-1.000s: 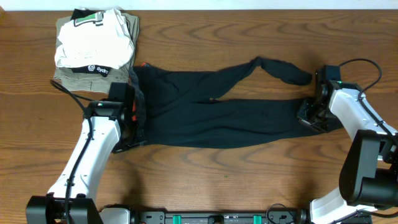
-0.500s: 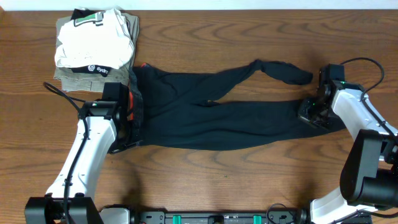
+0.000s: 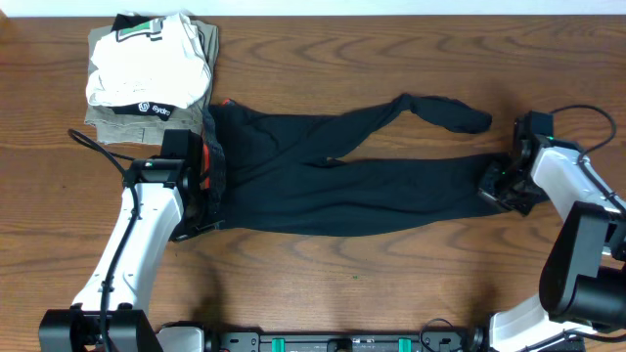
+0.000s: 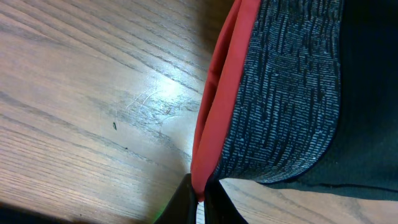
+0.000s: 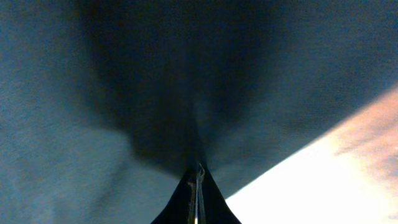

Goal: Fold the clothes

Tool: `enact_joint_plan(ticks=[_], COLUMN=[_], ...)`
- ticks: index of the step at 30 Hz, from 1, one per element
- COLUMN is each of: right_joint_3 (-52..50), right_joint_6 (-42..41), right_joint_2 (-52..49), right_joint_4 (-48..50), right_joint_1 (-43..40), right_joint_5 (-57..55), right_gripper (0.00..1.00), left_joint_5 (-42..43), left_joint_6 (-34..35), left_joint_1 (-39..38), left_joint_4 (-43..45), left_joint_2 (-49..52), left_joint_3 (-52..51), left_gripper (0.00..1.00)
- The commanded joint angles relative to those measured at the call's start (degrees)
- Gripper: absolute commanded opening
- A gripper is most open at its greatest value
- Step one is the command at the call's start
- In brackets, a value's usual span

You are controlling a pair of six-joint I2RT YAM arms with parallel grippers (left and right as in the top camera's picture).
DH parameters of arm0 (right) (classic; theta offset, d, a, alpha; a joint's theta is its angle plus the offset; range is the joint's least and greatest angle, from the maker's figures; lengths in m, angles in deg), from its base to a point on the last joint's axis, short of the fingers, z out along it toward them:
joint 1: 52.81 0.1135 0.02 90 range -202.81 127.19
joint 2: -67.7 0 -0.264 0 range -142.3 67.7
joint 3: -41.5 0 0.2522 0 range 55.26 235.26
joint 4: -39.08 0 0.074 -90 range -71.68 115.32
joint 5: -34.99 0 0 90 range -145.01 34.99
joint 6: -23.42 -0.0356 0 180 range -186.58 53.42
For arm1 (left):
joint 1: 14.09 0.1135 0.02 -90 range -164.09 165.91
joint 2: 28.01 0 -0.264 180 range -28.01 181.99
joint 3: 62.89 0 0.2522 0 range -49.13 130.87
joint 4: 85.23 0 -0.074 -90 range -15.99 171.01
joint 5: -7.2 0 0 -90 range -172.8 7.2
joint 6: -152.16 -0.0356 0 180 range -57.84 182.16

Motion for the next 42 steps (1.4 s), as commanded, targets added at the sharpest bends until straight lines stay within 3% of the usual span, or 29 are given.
enact_joint_plan(ticks=[1, 17, 22, 28, 42], right_joint_3=[-0.5, -1.4, 0.8, 0.9, 0.8], right_joint_6=[-2.6, -2.0, -2.0, 4.0, 3.4], right_joint_2=[-0.3, 0.6, 6.5, 14.3, 3.6], right_joint_4=[-0.5, 0.1, -4.0, 1.2, 6.6], right_joint_1=[-2.2, -6.4, -6.4, -6.4, -6.6], right_joint_5=[-5.2, -1.5, -0.9, 4.8, -2.6], right_gripper=[0.03, 0.01, 0.01, 0.01, 0.01], left_joint_5=[-1.5, -1.5, -1.5, -1.5, -1.5], left_joint_6=[1.2, 1.1, 1.1, 1.1, 1.1], left_joint_1=[0.3, 0.3, 0.3, 0.3, 0.3], left_joint_4=[-0.5, 0.0, 0.0, 0.0, -0.7], left_joint_2=[-0.3, -0.3, -0.3, -0.3, -0.3], left_joint_3=[0.8, 0.8, 0.8, 0.8, 0.8], left_gripper=[0.06, 0.06, 0.06, 0.06, 0.06])
